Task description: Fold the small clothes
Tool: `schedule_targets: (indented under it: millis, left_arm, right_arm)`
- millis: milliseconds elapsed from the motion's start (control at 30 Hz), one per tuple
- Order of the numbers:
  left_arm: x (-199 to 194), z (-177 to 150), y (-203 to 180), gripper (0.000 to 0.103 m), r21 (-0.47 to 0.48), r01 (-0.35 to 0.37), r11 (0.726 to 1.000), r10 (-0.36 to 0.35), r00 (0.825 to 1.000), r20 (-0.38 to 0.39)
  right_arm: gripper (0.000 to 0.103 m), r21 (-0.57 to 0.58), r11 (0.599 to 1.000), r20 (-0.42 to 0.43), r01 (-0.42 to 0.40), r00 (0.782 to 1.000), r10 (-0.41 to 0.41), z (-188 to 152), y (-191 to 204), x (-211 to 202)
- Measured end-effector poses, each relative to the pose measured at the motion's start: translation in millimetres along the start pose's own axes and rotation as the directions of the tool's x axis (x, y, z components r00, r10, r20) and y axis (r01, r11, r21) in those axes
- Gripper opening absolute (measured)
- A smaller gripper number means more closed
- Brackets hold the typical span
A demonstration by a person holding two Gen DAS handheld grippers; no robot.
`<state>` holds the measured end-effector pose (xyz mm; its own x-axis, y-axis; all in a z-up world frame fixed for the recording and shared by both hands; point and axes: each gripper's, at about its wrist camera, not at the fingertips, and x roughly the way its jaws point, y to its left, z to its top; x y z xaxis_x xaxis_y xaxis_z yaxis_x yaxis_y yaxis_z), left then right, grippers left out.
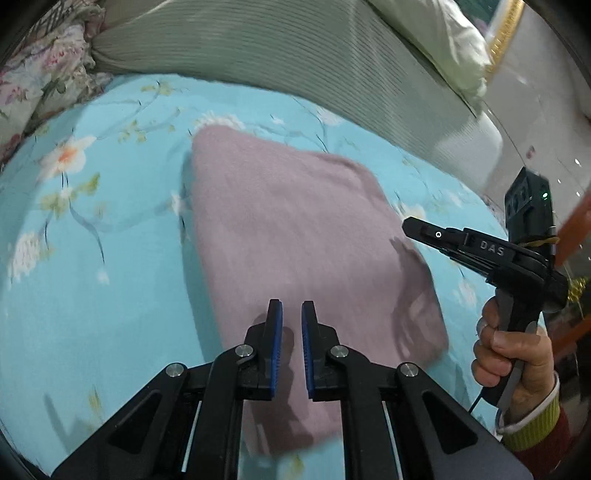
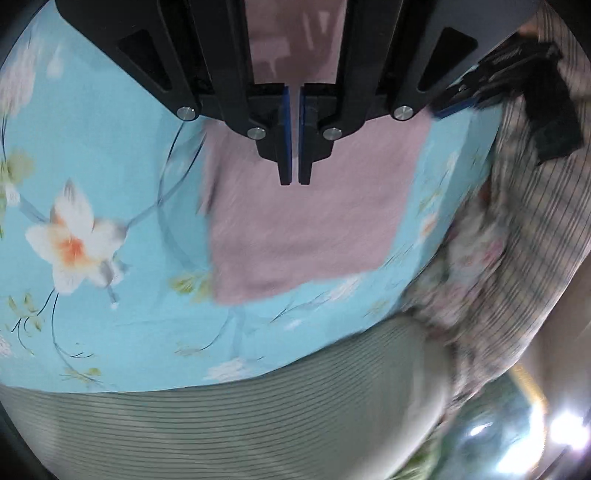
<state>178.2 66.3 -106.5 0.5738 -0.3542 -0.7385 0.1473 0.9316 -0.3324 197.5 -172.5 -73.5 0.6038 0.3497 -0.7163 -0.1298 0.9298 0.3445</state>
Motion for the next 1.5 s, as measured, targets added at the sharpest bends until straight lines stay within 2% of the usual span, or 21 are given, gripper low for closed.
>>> schedule_targets:
  millis: [67,133,167,233,433,700,867,900,933,967,1000,1033,1067,1133,1267,1400,1500]
  left_arm:
    - [0.4,-16.8,-4.0,0.009,0.014,0.0,1.0,0.0,1.0,-0.028]
    - [3.5,-35.6,-5.1,0.009,0.029,-0.012,1.0,0.013,0.999,-0.05]
    - [8.5,-45.0,-3.4,0.009,0.029,-0.028,0.999,0.03,0.997,-0.069]
    - [9.3,-54.3,-1.1,0.009,0.017,-0.021,1.0,0.022,0.998,-0.066]
    - [10.5,-54.9,-9.1,0.009,0.021,-0.07,0.997,0.071,0.996,-0.051]
    - [5.6,-63.8,-7.2,0.009,-0.007,-0.082,0.997,0.081,0.996,-0.048]
    - [-0.9,-69.0,-7.8,0.01,-0.022,-0.099,0.995,0.098,0.994,-0.048]
    - [-4.4,-70.3,-9.5,0.013,-0.023,-0.103,0.994,0.102,0.994,-0.045]
    - [-8.6,-72.5,-11.7,0.021,-0.023,-0.106,0.994,0.105,0.994,-0.043]
    - [-12.6,-73.9,-13.5,0.028,-0.025,-0.106,0.994,0.105,0.994,-0.04]
    - [-17.8,-76.1,-15.4,0.049,-0.027,-0.105,0.994,0.105,0.994,-0.034]
    - [-22.3,-78.0,-17.0,0.072,-0.03,-0.121,0.992,0.12,0.992,-0.027]
    - [-28.0,-81.0,-18.5,0.077,-0.032,-0.145,0.989,0.145,0.989,-0.014]
    - [-38.0,-87.3,-21.0,0.079,-0.021,-0.175,0.984,0.175,0.985,0.005]
    - [-51.3,-104.2,-18.2,0.08,-0.003,-0.24,0.971,0.24,0.971,0.009]
    - [-55.4,-123.2,-8.4,0.081,-0.005,-0.293,0.956,0.292,0.956,-0.026]
    - [-57.3,-136.6,-1.2,0.081,0.002,-0.323,0.946,0.323,0.945,-0.059]
  right_arm:
    - [0.004,-0.005,1.0,-0.039,0.024,0.999,-0.025,-27.7,-2.6,-4.9]
    - [0.004,-0.003,0.994,-0.085,0.109,0.99,-0.109,-50.5,-14.9,0.4]
    - [0.003,0.004,0.992,-0.094,0.127,0.988,-0.126,-58.2,-21.8,2.0]
    - [0.003,0.067,0.994,-0.078,0.084,0.994,-0.079,-69.9,-38.5,-0.1]
    - [0.003,0.017,0.989,-0.069,0.145,0.987,-0.144,-74.5,-28.7,-9.4]
    - [0.003,0.02,0.978,-0.089,0.208,0.975,-0.206,-83.7,-33.8,-16.3]
    - [0.004,0.028,0.986,-0.055,0.165,0.985,-0.164,-88.5,-26.7,-38.0]
    - [0.004,0.015,0.986,-0.051,0.165,0.985,-0.164,-90.8,-22.4,-43.2]
    - [0.005,0.005,0.986,-0.049,0.164,0.985,-0.164,-93.4,-19.1,-48.0]
    - [0.01,-0.001,0.987,-0.049,0.161,0.986,-0.161,-96.2,-15.7,-53.0]
    - [0.016,-0.001,0.988,-0.05,0.155,0.987,-0.155,-99.4,-14.0,-57.0]
    - [0.035,0.0,0.988,-0.048,0.152,0.987,-0.152,-103.3,-12.8,-61.6]
    - [0.054,0.001,0.989,-0.04,0.15,0.988,-0.15,-108.1,-11.2,-66.7]
    - [0.057,-0.014,0.989,-0.014,0.147,0.989,-0.147,-117.7,-5.8,-77.0]
    - [0.057,-0.054,0.985,-0.027,0.166,0.986,-0.167,-134.2,7.7,-82.2]
    - [0.057,-0.078,0.984,-0.055,0.163,0.984,-0.167,-146.5,13.7,-81.0]
    - [0.064,-0.092,0.984,-0.076,0.153,0.984,-0.16,-154.6,18.4,-80.0]
